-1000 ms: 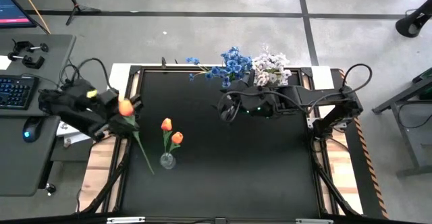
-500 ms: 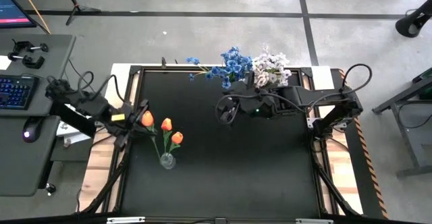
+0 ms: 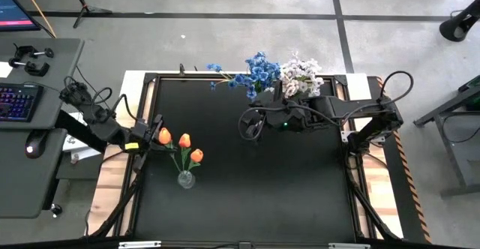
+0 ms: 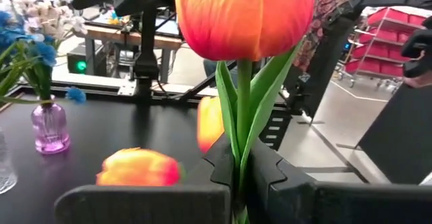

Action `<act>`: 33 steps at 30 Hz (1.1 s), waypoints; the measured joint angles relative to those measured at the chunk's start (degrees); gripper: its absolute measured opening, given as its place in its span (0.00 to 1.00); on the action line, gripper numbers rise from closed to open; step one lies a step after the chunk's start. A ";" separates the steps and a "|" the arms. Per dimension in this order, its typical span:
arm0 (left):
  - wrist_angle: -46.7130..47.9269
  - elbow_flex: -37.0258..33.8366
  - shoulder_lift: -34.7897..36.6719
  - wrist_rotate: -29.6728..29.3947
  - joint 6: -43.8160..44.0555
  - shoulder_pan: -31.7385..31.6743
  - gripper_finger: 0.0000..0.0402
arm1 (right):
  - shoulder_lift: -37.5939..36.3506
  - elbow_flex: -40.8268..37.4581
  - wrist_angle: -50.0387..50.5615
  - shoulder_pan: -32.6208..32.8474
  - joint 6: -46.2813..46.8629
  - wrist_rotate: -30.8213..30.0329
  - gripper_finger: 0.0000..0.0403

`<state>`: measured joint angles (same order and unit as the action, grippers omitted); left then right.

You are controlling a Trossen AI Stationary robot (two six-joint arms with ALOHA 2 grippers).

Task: Sort flowers into vase by color
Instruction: Put the orange flowers into the bottom transparent vase

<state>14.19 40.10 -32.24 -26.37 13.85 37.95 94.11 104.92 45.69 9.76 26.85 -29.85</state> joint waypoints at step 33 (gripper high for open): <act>4.72 0.02 4.16 -4.73 -1.25 2.96 0.00 | 0.02 0.00 0.00 0.04 1.67 1.38 0.69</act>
<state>18.91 40.12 -28.08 -31.10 12.60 40.91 94.13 104.92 45.69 9.80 28.52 -28.47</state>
